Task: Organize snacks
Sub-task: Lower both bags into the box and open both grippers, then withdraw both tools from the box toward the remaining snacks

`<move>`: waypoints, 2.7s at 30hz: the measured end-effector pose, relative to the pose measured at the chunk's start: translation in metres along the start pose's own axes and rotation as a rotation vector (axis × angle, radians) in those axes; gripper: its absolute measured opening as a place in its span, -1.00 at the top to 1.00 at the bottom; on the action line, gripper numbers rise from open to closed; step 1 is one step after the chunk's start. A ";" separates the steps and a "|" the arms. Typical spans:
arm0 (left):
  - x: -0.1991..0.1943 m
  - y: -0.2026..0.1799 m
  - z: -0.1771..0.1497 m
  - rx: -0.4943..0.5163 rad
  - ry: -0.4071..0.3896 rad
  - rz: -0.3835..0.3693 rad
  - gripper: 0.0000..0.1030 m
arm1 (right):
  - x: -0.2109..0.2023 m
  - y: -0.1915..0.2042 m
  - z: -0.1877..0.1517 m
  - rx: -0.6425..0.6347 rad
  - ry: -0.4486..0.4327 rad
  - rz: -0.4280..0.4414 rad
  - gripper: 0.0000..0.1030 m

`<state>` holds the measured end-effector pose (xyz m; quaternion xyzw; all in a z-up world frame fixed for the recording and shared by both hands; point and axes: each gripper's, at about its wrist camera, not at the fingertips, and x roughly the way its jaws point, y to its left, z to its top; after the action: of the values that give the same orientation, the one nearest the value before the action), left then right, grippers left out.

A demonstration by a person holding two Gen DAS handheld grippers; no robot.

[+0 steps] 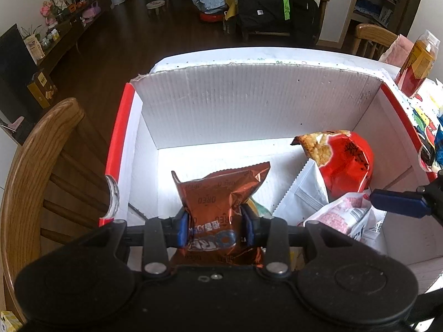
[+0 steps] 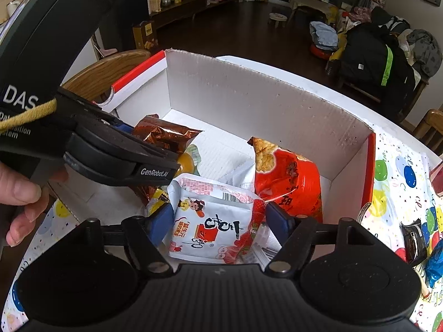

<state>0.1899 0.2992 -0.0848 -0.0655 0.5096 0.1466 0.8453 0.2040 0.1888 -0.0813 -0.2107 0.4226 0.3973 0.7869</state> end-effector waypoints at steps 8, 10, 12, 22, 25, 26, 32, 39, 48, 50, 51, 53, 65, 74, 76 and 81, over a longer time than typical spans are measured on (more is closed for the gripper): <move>-0.004 0.000 -0.003 -0.008 0.000 -0.001 0.22 | -0.006 -0.001 0.002 0.019 -0.016 -0.002 -0.63; -0.008 0.000 -0.004 -0.015 -0.008 -0.009 0.15 | -0.008 -0.002 0.003 0.021 -0.023 -0.011 -0.69; -0.012 0.000 -0.005 -0.018 -0.017 -0.022 0.03 | -0.012 -0.003 0.002 0.025 -0.031 -0.015 -0.69; -0.041 -0.005 -0.007 -0.015 -0.098 -0.019 -0.41 | -0.046 -0.013 -0.005 0.050 -0.078 -0.018 -0.78; -0.053 -0.007 -0.011 -0.010 -0.126 -0.015 -0.48 | -0.058 -0.018 -0.009 0.069 -0.093 -0.011 -0.80; -0.057 -0.008 -0.012 -0.007 -0.135 -0.014 -0.50 | -0.063 -0.020 -0.010 0.076 -0.100 -0.010 -0.82; -0.082 -0.015 -0.019 0.009 -0.194 -0.031 -0.55 | -0.091 -0.031 -0.021 0.102 -0.135 -0.006 -0.95; -0.111 -0.032 -0.024 0.031 -0.270 -0.060 -0.65 | -0.122 -0.048 -0.035 0.132 -0.193 -0.015 -0.97; -0.134 -0.066 -0.032 0.042 -0.333 -0.104 -0.77 | -0.164 -0.080 -0.067 0.156 -0.272 -0.037 -0.99; -0.137 -0.074 -0.034 0.043 -0.342 -0.114 -0.80 | -0.172 -0.090 -0.074 0.173 -0.290 -0.028 -1.00; -0.139 -0.079 -0.035 0.043 -0.347 -0.117 -0.83 | -0.176 -0.095 -0.079 0.182 -0.298 -0.023 -1.00; -0.141 -0.089 -0.038 0.045 -0.355 -0.122 -0.86 | -0.183 -0.104 -0.088 0.196 -0.319 -0.016 -1.00; -0.143 -0.166 -0.045 0.092 -0.409 -0.175 -0.99 | -0.212 -0.178 -0.148 0.255 -0.381 -0.039 -1.00; -0.119 -0.224 -0.034 0.086 -0.383 -0.203 -0.99 | -0.210 -0.242 -0.186 0.241 -0.332 -0.136 -1.00; -0.111 -0.236 -0.028 0.084 -0.369 -0.200 -0.99 | -0.207 -0.257 -0.191 0.254 -0.322 -0.152 -1.00; -0.084 -0.262 -0.015 0.063 -0.338 -0.159 -0.99 | -0.192 -0.294 -0.203 0.297 -0.288 -0.145 -1.00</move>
<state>0.2232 0.0318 -0.0274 -0.0536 0.3577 0.0721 0.9295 0.2759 -0.2077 -0.0356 -0.0634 0.3433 0.2992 0.8880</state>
